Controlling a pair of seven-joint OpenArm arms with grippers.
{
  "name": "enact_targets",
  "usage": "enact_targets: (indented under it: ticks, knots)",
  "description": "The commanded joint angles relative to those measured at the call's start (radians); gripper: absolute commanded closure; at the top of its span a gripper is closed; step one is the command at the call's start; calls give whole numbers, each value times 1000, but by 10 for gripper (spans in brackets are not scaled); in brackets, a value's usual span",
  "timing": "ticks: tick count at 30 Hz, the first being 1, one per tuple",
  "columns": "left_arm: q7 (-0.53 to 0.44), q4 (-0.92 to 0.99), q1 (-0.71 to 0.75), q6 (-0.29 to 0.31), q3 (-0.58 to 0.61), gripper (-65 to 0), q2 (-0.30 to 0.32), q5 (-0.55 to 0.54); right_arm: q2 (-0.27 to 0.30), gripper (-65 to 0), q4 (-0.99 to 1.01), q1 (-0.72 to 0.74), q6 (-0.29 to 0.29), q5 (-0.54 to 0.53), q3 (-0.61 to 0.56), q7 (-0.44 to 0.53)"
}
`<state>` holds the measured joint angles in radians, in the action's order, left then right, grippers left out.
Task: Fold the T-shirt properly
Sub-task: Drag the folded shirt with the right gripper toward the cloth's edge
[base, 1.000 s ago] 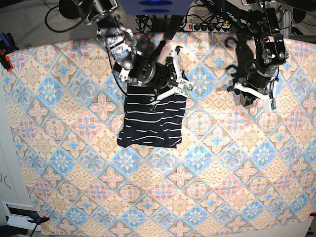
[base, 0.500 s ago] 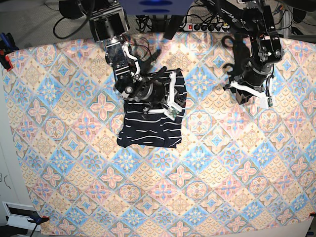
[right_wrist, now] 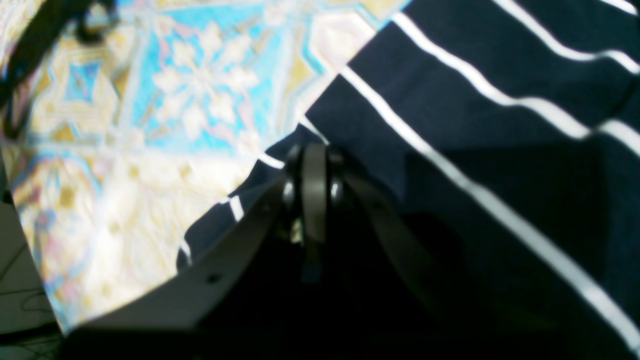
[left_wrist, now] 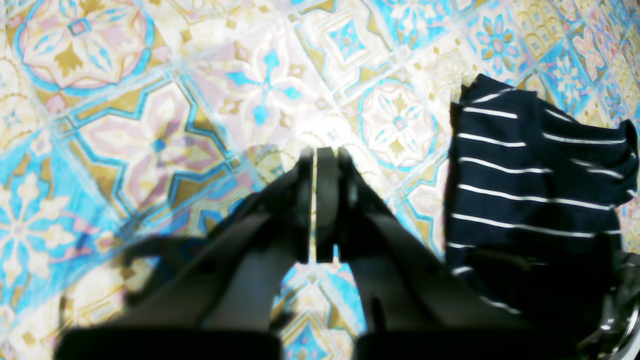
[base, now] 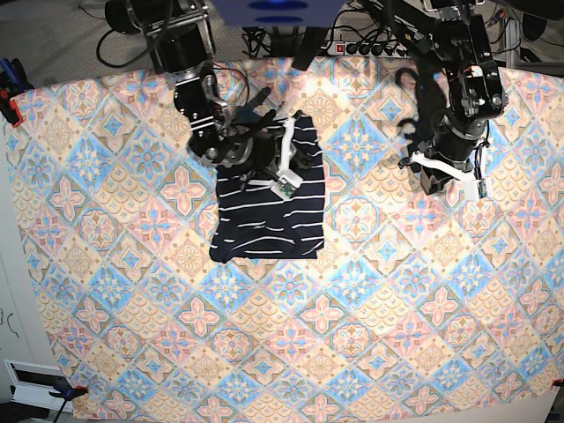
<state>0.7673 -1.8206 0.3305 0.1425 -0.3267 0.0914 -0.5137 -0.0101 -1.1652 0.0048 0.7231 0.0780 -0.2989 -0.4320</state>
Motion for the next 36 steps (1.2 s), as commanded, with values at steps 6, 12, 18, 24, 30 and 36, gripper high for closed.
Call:
enact_targets:
  ticks: [6,12,18,24,30,36]
  knots:
    - [-19,-15,-6,4,-2,0,6,-9,121,-2,-8,27,-25,35,22,-32]
    - [-19,-15,-6,4,-2,0,6,-9,190,-2,-8,37,-25,35,120,-32]
    - [-19,-15,-1,4,-5,0,8,-9,290,-2,-6,79,-25,35,126,-32]
    - [-19,-15,-1,6,-5,0,8,-9,362,-2,-2,99,-25,35,126,5]
    - [-19,-15,-1,7,-5,0,8,-9,390,-2,-9,117,-25,35,125,8]
    - [-19,-17,-1,7,-5,0,8,-9,385,-2,-11,119,-25,35,125,2]
